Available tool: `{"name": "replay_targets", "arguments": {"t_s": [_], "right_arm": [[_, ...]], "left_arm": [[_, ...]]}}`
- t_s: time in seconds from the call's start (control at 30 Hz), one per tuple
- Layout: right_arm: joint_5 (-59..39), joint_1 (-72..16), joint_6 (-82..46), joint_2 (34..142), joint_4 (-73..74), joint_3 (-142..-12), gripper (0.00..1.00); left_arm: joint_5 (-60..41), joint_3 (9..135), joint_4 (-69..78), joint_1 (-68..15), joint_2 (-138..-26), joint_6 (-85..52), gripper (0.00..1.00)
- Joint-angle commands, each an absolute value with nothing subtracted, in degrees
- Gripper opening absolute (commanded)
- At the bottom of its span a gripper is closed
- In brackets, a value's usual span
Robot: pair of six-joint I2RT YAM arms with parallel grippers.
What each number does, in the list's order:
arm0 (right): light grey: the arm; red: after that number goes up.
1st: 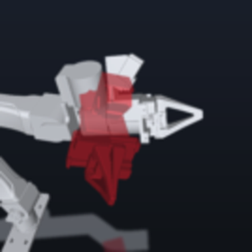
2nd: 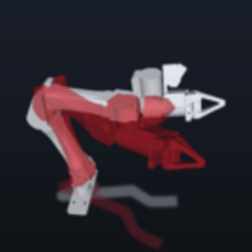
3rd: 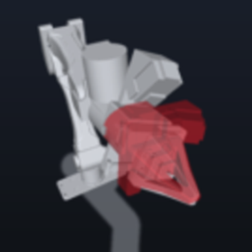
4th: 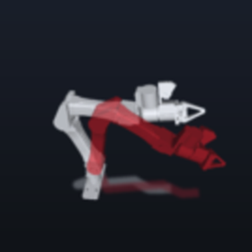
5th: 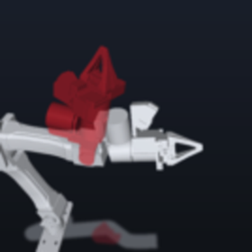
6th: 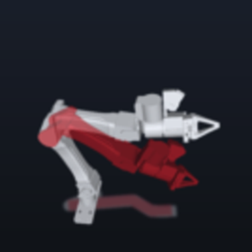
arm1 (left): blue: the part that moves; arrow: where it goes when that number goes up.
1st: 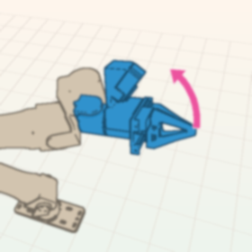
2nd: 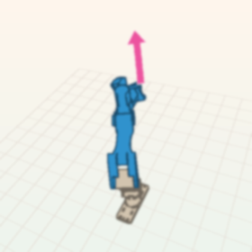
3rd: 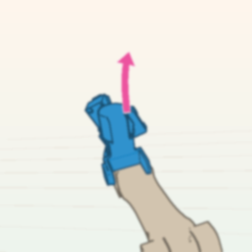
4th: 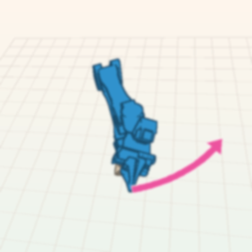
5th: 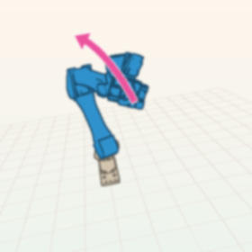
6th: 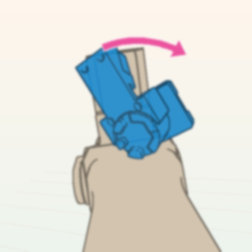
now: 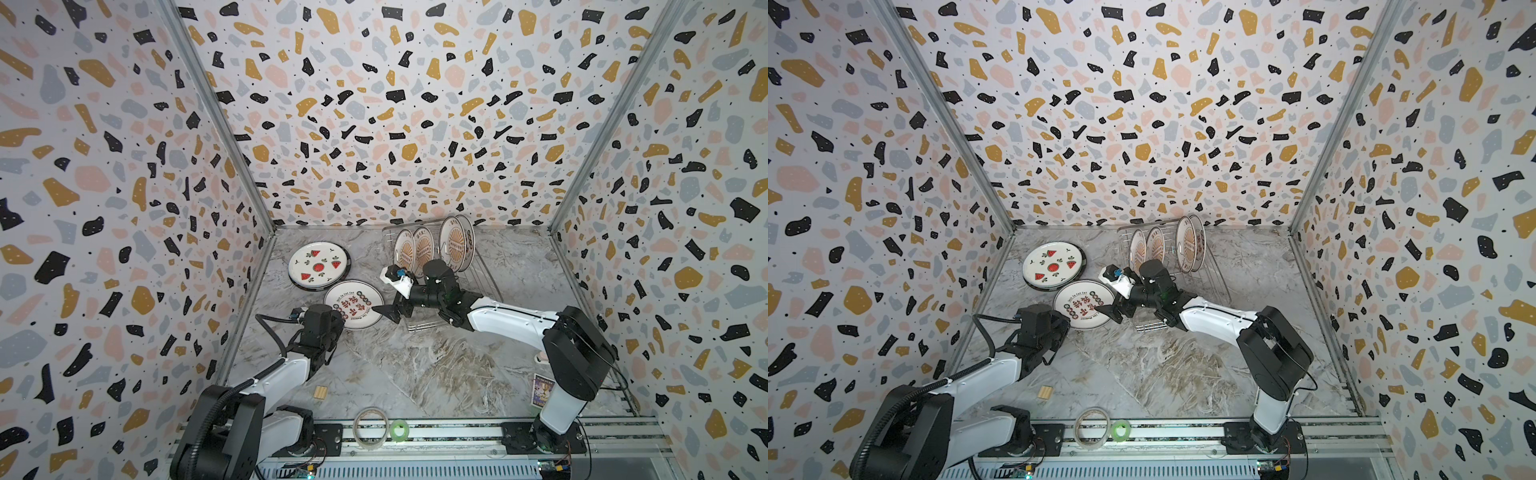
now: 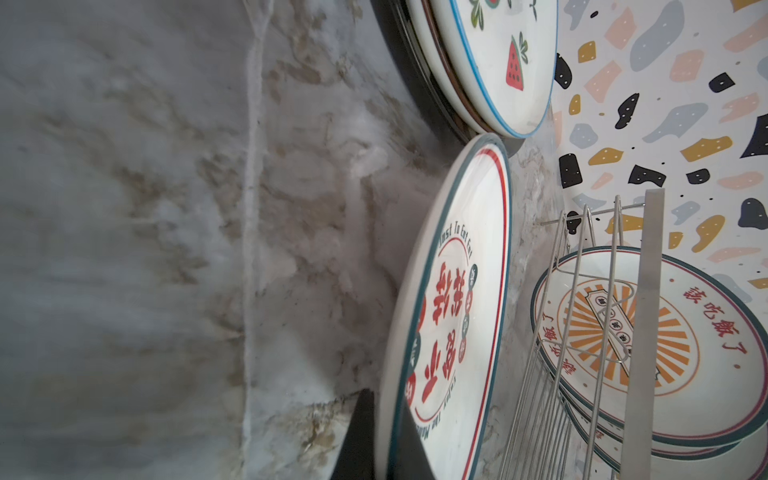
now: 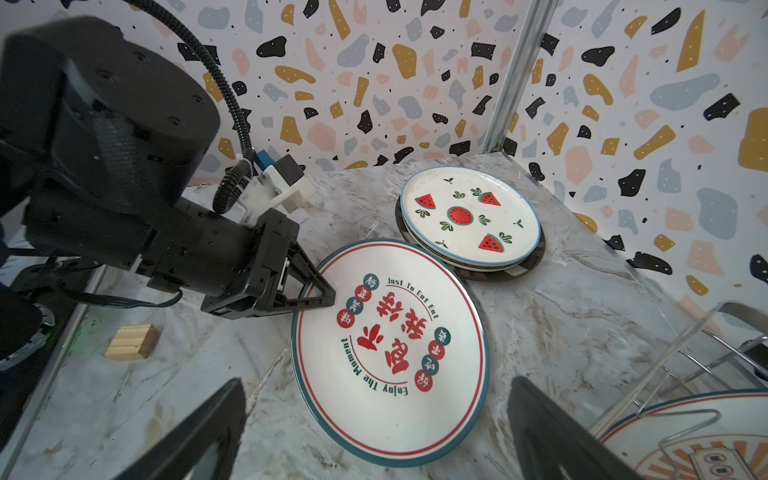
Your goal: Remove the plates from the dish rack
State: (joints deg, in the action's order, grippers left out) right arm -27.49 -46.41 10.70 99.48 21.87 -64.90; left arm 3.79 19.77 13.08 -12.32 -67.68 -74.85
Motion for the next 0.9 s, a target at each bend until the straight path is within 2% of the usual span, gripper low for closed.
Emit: {"name": "replay_targets", "arguments": {"t_s": [0.0,0.4,0.53,0.63,0.87], "right_arm": [[-28.4,-46.7,12.0,99.1,20.4,-66.1,0.99],[-26.6,-46.8,12.7,100.4,19.1,-67.0,0.99],[-26.1,-46.8,13.1,100.4,18.7,-67.0,0.99],[-25.7,-46.8,13.3,100.4,18.7,-66.9,0.99],[-25.4,-46.8,13.3,100.4,19.3,-66.6,0.99]], "left_arm": [[5.2,21.9,15.6,-12.6,-67.7,-75.8,0.0],[4.0,22.9,16.2,-12.5,-73.6,-76.0,0.05],[5.5,22.4,16.5,-12.5,-73.2,-76.6,0.13],[7.3,21.6,16.4,-12.4,-72.3,-77.5,0.26],[7.5,20.5,18.5,-12.2,-74.2,-80.0,0.26]]}}
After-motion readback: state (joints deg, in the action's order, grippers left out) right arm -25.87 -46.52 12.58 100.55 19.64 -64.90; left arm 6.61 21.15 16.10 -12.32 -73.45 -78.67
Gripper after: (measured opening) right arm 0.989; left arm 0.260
